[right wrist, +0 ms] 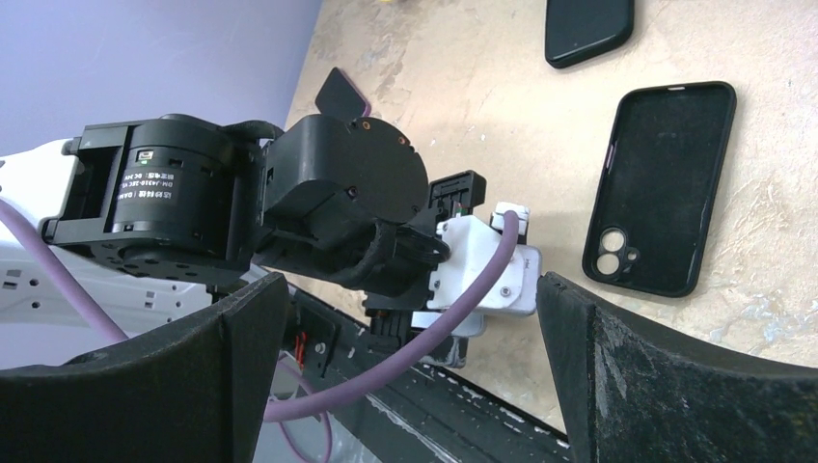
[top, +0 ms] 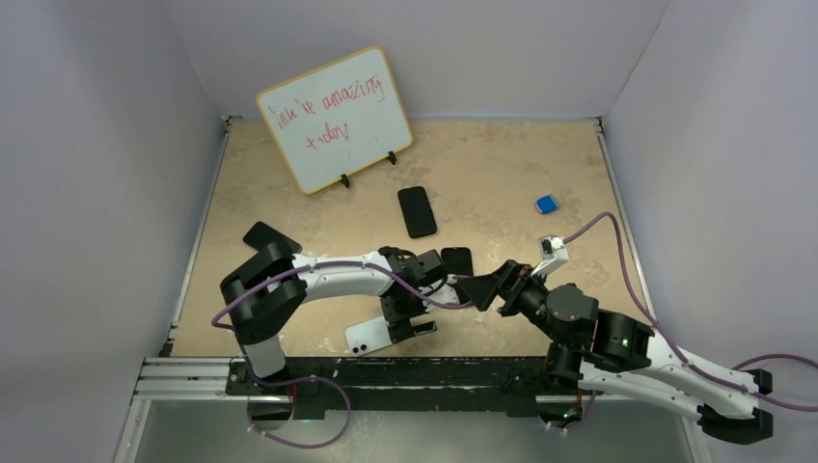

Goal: Put the phone into the phone case

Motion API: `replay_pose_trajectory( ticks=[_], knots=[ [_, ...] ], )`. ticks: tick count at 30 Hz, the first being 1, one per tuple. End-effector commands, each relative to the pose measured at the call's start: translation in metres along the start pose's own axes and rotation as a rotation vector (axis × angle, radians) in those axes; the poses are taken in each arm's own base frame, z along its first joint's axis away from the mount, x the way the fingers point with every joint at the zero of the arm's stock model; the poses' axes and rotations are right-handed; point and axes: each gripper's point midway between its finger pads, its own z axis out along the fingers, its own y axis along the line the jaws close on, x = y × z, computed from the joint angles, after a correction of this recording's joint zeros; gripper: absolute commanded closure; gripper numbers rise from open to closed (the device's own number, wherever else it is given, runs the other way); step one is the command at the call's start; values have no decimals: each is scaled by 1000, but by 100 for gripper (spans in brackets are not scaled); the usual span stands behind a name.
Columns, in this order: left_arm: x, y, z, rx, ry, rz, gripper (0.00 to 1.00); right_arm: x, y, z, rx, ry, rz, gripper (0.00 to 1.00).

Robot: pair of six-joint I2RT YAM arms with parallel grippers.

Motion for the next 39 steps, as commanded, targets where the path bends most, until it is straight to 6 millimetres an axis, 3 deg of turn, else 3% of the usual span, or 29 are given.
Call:
replay_pose_trajectory(
  ticks=[1, 8, 13, 23, 32, 39],
  knots=[
    [-24, 0, -3, -1, -65, 13, 3, -8, 1, 0, 4, -37, 3, 1],
    [-27, -4, -6, -3, -83, 10, 3, -11, 7, 1, -3, -37, -3, 1],
    [-26, -7, -10, -30, -73, 18, 1, -24, 14, -7, -39, -75, 30, 1],
    [-30, -20, -9, -23, -77, 45, 1, -38, 9, -19, -40, -125, 63, 1],
    [-49, -19, -40, -41, -163, 64, 2, -41, 11, -22, -47, -128, 74, 1],
    [-28, -24, -22, -9, -81, 66, 2, -47, 16, -25, -64, -143, 89, 1]
  ],
)
